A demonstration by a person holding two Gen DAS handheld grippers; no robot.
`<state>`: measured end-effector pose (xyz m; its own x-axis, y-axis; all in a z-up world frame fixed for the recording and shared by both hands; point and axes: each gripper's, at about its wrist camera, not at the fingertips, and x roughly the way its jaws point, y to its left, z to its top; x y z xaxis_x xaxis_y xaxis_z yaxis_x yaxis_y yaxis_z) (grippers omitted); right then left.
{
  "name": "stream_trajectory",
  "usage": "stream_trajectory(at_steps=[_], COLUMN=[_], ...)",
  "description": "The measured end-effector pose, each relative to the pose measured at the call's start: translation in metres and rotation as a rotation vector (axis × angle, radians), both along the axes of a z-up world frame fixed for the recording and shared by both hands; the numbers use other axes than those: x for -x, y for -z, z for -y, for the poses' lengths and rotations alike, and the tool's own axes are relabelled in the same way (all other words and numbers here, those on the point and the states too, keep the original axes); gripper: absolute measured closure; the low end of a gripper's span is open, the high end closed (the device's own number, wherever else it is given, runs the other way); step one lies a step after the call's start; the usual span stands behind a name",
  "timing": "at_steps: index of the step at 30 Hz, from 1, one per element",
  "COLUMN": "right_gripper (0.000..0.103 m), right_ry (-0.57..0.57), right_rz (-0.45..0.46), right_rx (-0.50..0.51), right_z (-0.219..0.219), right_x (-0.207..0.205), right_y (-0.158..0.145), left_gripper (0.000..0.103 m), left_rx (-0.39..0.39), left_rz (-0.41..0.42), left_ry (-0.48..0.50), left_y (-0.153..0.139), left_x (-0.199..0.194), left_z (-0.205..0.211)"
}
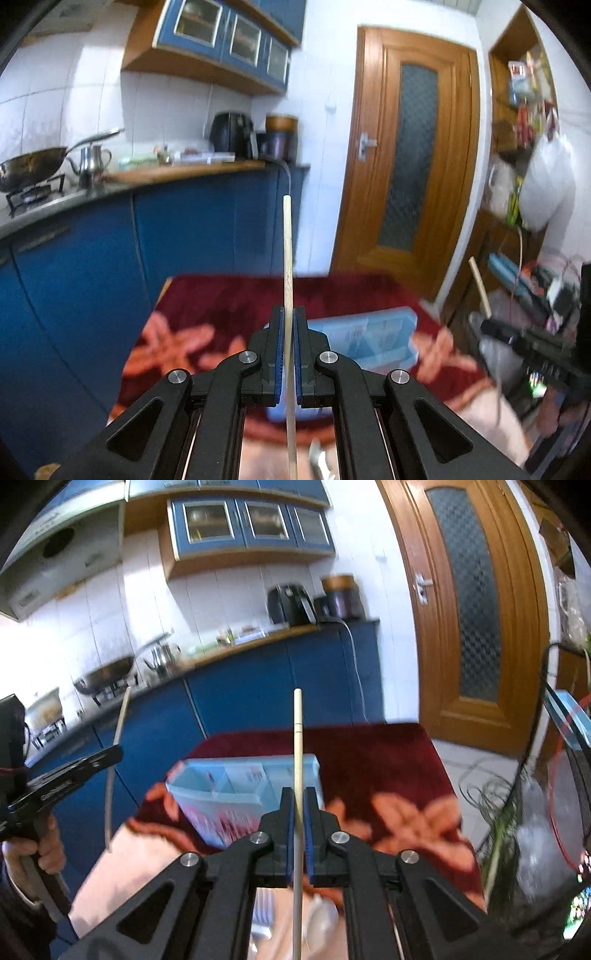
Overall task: Organize utensils
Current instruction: 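Lower the left tool's chopstick into the blue box while the right tool inserts its chopstick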
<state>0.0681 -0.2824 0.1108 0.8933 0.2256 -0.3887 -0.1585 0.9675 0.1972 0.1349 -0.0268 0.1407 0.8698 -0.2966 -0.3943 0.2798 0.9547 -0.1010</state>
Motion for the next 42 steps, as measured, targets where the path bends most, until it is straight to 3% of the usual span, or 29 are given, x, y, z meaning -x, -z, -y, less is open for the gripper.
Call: stream_trajectory(at_steps=[8, 13, 18, 25, 32, 42], right_gripper=[0.097, 0.097, 0.097, 0.097, 0.096, 0.096], right_ry=[-0.052, -0.058, -0.059, -0.047, -0.057, -0.056], right_rz=[0.121, 0.166, 0.204, 0.207, 0.191, 0.173], right_rx=[-0.022, -0.013, 0.003, 0.001, 0.009, 0.081], right_z=[-0.018, -0.025, -0.028, -0.029, -0.024, -0.031], right_x=[-0.048, -0.079, -0.1, -0.118, -0.123, -0.118], right_y=[-0.018, -0.01, 0.003, 0.025, 0.038, 0.038], left_gripper=[0.099, 0.099, 0.099, 0.099, 0.099, 0.099], left_rx=[0.044, 0.066, 0.036, 0.023, 0.096, 0.061], left_rz=[0.113, 0.132, 0.144, 0.183, 0.119, 0.112], left_ry=[-0.074, -0.129, -0.17, -0.206, -0.158, -0.206], left_y=[-0.008, 0.01, 0.029, 0.052, 0.064, 0.078], left_x=[-0.043, -0.068, -0.084, -0.085, -0.086, -0.076], left_z=[0.014, 0.018, 0.025, 0.032, 0.028, 0.029])
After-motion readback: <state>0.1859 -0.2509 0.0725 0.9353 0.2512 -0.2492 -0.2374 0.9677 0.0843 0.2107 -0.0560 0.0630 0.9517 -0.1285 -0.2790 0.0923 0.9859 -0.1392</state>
